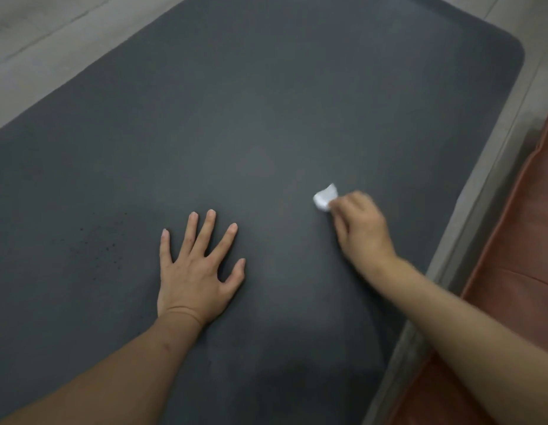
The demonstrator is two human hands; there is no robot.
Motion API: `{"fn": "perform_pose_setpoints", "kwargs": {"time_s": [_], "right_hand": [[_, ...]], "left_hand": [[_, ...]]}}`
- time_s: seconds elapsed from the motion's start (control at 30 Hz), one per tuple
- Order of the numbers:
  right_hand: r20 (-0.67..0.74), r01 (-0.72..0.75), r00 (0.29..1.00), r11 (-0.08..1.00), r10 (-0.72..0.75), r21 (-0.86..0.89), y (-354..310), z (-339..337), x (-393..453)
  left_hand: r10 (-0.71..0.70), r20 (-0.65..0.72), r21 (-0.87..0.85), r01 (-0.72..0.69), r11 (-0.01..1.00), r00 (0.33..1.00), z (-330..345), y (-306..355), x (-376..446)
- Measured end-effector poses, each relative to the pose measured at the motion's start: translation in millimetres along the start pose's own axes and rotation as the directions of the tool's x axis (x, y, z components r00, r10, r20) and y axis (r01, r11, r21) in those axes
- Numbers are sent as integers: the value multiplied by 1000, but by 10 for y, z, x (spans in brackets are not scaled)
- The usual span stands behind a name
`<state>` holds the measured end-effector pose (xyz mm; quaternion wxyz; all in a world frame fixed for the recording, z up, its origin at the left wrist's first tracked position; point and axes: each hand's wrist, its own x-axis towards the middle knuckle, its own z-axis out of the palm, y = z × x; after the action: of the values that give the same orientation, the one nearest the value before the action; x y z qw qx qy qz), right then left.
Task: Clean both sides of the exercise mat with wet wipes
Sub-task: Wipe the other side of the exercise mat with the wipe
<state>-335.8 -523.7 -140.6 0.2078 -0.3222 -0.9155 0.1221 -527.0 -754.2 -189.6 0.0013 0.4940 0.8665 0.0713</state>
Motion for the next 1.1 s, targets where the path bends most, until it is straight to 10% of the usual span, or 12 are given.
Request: {"fn": "perform_pose_setpoints", "kwargs": {"time_s": [0.17,0.4,0.67,0.9,1.0,1.1], "right_hand": [[272,431,842,884,-466,181,-529,-39,-743],[-71,-165,985,984,160,-69,363,-32,304],[283,414,864,907,-417,73,-302,-209,-791],[-35,-164,986,984,162,-65,271,-164,-84],[109,55,992,993,-65,100,-365,-183,-730],[353,396,826,898,-439,190,-597,-333,-1287]], "left_hand": [[-5,16,12,4,1000,1000,-7,-16,-2],[-5,18,10,5,1000,1000,-5,-10,-1],[95,44,-21,-94,995,995,-42,-2,-19],[56,257,46,-70,996,965,-97,-14,24],[37,388,18,-47,999,921,-210,20,42],[-46,445,2,50,999,894,-303,234,-248]]}}
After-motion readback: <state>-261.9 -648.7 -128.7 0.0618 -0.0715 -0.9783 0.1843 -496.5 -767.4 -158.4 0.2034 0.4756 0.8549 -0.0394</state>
